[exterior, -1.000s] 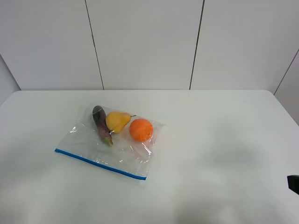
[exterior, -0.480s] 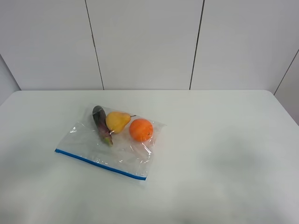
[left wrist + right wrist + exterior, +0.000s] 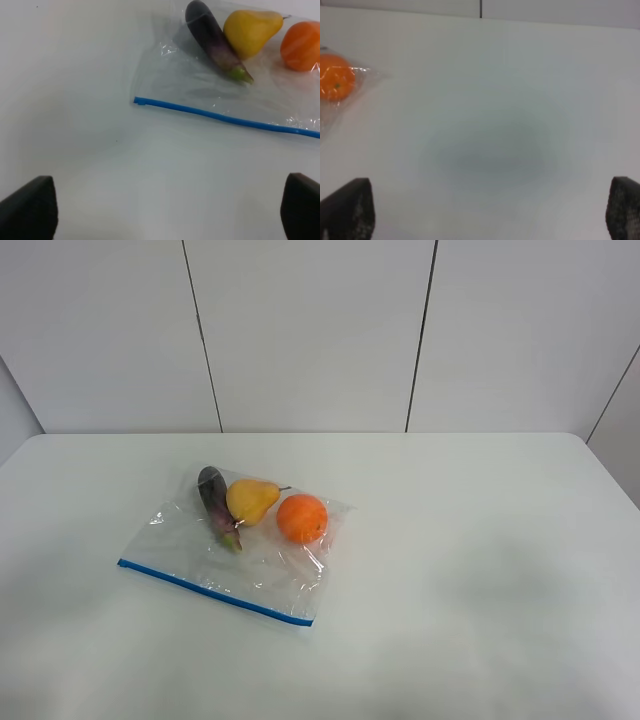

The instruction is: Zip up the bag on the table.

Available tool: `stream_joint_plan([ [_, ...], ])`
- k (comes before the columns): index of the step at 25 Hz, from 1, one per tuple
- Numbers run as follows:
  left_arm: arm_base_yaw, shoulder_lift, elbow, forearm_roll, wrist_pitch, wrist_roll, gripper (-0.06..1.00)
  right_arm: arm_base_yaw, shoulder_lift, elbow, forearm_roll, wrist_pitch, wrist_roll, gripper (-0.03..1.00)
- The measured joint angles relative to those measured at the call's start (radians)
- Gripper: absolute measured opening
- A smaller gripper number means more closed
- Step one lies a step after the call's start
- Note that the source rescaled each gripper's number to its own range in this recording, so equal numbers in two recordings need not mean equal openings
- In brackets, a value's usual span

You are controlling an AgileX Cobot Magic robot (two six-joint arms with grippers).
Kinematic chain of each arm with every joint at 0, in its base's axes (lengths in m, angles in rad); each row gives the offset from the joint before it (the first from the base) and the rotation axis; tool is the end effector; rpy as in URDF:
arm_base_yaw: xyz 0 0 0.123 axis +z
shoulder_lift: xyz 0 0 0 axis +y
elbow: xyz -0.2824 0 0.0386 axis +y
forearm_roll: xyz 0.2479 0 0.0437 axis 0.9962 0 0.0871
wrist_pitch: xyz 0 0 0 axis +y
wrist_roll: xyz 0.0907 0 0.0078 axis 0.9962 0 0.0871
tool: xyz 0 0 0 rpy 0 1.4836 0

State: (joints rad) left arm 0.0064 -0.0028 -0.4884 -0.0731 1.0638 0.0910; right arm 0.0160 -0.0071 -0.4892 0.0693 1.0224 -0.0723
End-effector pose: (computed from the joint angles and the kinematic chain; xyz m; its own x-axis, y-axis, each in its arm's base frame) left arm -0.0041 -0.0058 0.2739 -0.4621 0.0524 -0.8853 0.0758 0.9969 0.0194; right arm -0.0033 0.0053 0.2774 -0.4211 -0.0428 -0.9060 -0.0847 0.9964 -0.0077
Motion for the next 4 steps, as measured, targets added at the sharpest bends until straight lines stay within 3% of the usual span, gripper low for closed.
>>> stream_joint_plan([
  [4, 0.000, 0.000, 0.000, 0.000, 0.000, 0.000, 1.00, -0.012, 0.000, 0.000, 0.000, 0.000, 0.000, 1.00],
])
